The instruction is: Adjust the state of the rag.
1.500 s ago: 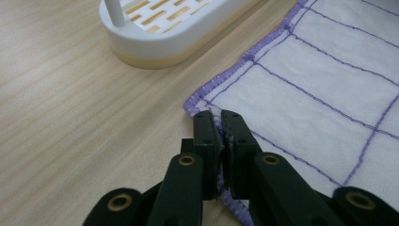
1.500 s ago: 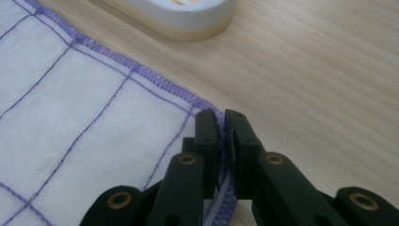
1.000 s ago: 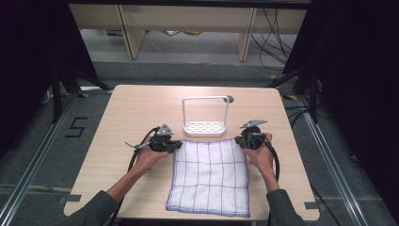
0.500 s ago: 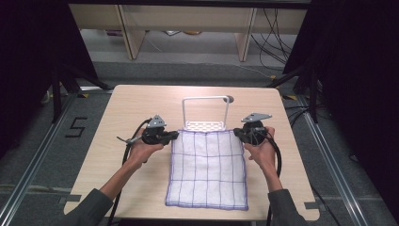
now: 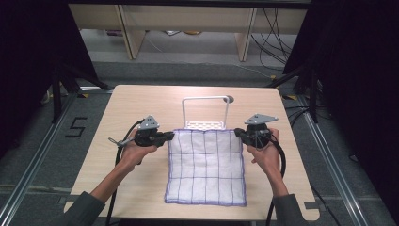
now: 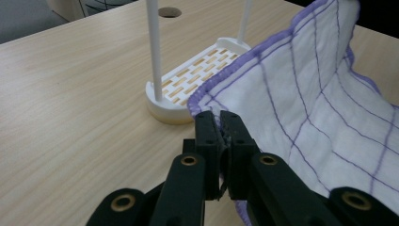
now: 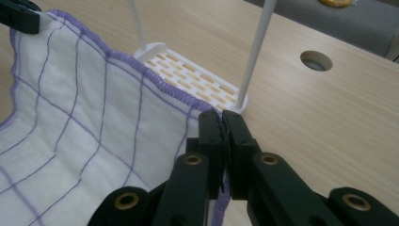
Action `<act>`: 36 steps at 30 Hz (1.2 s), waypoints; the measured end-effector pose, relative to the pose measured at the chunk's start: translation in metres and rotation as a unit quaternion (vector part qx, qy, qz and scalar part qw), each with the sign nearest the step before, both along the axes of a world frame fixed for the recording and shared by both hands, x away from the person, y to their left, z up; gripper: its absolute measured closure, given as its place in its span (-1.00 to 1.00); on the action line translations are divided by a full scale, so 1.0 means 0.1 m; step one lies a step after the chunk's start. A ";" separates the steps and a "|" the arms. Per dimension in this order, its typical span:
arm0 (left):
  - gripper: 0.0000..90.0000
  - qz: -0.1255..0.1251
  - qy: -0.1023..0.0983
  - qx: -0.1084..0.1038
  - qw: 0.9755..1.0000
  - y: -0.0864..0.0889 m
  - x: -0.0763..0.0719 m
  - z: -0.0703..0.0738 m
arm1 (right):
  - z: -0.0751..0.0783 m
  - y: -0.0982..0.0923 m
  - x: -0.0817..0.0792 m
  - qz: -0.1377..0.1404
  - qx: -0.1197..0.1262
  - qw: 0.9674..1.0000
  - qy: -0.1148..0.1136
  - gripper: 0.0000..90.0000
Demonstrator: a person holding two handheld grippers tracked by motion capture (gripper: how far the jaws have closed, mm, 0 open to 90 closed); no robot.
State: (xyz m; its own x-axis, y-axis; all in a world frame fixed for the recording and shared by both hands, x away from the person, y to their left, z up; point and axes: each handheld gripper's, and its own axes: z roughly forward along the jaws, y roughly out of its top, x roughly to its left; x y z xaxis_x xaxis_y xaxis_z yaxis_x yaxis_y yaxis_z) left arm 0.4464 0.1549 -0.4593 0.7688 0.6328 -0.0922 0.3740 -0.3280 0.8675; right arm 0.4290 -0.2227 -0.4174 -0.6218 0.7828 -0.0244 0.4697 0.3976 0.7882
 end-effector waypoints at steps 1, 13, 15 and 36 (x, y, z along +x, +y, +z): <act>0.92 -0.004 -0.003 -0.005 1.000 0.01 -0.03 0.00 | 0.00 0.00 0.00 0.000 0.000 1.000 0.000 0.95; 0.92 -0.079 -0.029 0.013 0.996 0.02 -0.79 -0.10 | -0.07 -0.10 -0.75 0.036 -0.018 0.999 -0.015 0.95; 0.91 -0.088 -0.031 0.020 0.995 0.02 -0.86 -0.15 | -0.09 -0.10 -0.80 0.038 -0.019 0.999 -0.013 0.95; 0.88 -0.147 -0.034 0.083 0.985 0.01 -1.31 -0.44 | -0.52 -0.07 -1.43 0.079 -0.057 0.995 0.024 0.94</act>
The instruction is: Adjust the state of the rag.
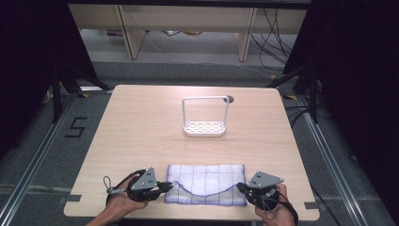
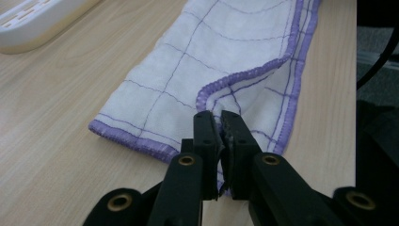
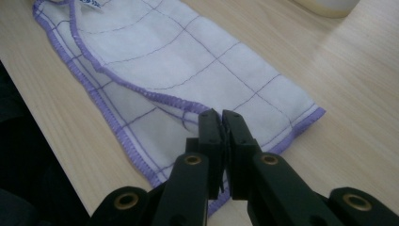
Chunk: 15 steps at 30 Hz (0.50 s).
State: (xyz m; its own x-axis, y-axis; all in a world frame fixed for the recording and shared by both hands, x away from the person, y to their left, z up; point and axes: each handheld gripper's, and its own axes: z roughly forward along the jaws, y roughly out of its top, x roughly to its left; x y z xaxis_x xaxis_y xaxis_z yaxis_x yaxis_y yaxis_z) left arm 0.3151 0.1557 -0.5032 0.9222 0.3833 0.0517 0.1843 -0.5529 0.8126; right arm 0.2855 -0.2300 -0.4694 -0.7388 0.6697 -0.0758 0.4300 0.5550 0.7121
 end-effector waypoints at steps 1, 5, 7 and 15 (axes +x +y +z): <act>0.88 0.000 0.000 0.000 1.000 0.00 0.00 0.00 | 0.00 0.00 0.00 0.000 0.000 1.000 0.000 0.94; 0.89 -0.007 0.004 0.009 1.000 0.03 -0.06 -0.01 | -0.02 0.02 -0.13 -0.003 -0.001 1.000 0.013 0.94; 0.87 -0.008 0.014 0.013 1.000 0.03 -0.07 -0.03 | -0.03 0.02 -0.14 0.000 -0.003 1.000 0.012 0.94; -0.08 0.030 0.046 -0.032 0.998 0.07 -0.12 0.00 | -0.03 -0.09 -0.20 -0.026 0.037 0.999 0.007 0.37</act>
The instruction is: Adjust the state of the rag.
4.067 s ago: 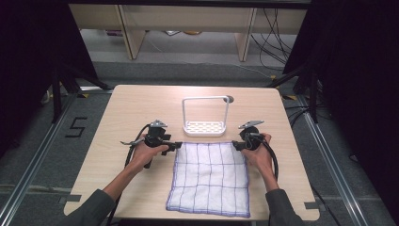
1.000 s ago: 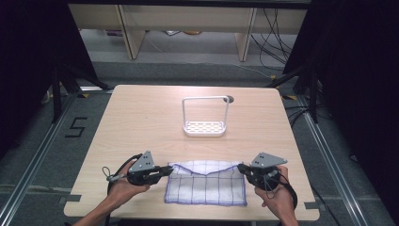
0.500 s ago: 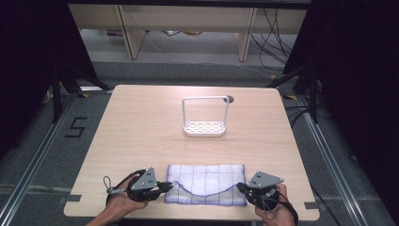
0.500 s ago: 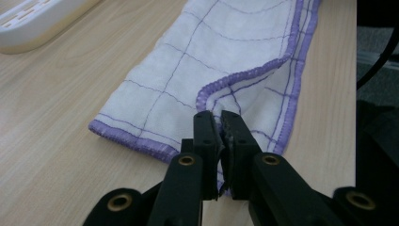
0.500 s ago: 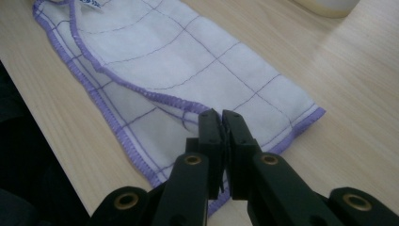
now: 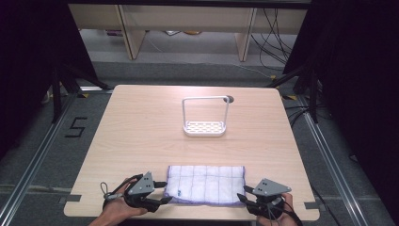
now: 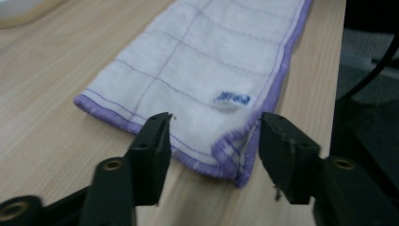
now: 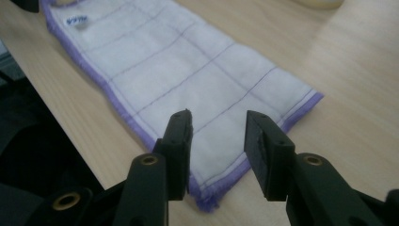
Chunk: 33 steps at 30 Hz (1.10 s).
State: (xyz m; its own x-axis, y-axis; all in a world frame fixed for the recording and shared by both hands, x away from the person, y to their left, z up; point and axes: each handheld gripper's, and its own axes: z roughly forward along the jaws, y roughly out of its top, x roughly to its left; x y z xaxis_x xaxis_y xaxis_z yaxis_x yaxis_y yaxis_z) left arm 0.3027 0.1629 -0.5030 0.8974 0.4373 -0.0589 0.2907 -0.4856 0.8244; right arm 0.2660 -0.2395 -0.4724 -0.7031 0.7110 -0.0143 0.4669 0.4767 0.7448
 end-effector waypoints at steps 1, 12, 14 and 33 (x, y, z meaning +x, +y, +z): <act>-0.08 -0.001 0.000 -0.014 1.000 0.02 0.02 0.04 | 0.02 -0.01 0.01 -0.002 0.005 1.000 -0.007 0.34; -0.21 0.072 0.013 -0.043 0.996 -0.01 0.45 0.15 | -0.05 0.08 0.08 -0.054 -0.037 0.998 0.014 0.12; -0.25 0.087 0.019 -0.038 0.995 -0.07 0.57 0.11 | -0.08 0.10 0.07 -0.061 -0.042 0.997 0.033 0.08; -0.28 0.073 0.021 0.034 0.997 -0.19 0.82 -0.16 | -0.19 0.13 0.04 -0.065 -0.086 0.993 0.047 0.01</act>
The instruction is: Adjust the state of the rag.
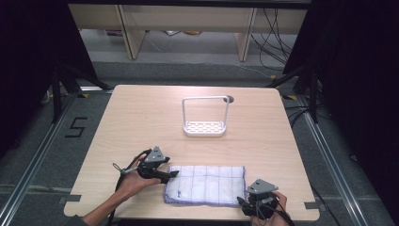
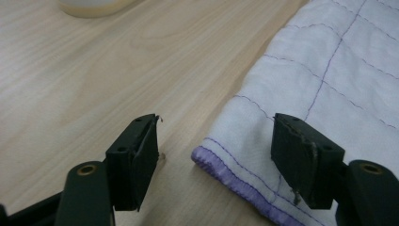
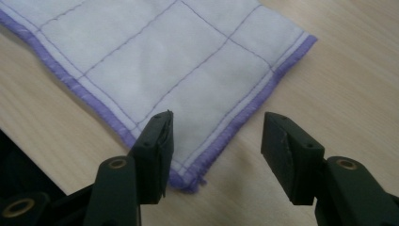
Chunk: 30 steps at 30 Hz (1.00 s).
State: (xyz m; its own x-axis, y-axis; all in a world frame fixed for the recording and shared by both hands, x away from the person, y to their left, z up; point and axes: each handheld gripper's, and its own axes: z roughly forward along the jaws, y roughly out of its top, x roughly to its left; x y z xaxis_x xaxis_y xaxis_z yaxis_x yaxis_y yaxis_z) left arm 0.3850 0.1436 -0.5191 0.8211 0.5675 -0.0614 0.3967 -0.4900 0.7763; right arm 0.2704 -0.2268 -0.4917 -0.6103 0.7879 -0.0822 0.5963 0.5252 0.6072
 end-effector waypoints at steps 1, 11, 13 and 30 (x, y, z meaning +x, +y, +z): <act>-0.26 0.002 0.005 -0.019 1.000 -0.02 0.00 -0.03 | -0.01 0.00 0.00 -0.001 0.006 1.000 0.012 0.01; -0.01 -0.024 0.002 -0.009 1.000 -0.02 -0.01 -0.05 | -0.06 0.00 -0.01 -0.017 0.025 0.999 0.033 0.08; 0.03 -0.023 0.005 -0.017 1.000 -0.03 -0.03 -0.06 | -0.06 -0.01 0.00 -0.010 0.023 0.999 0.027 0.10; 0.80 -0.060 -0.015 -0.007 0.998 -0.08 -0.12 -0.04 | -0.08 -0.04 -0.01 0.013 0.061 0.997 0.038 0.71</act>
State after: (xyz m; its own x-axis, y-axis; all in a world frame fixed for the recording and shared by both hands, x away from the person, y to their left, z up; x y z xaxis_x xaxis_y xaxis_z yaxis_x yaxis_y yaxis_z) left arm 0.3733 0.1358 -0.5231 0.8851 0.4634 -0.0427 0.3118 -0.5224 0.7936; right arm 0.2690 -0.2303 -0.5001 -0.6317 0.7728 0.0614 0.6302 0.4657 0.6213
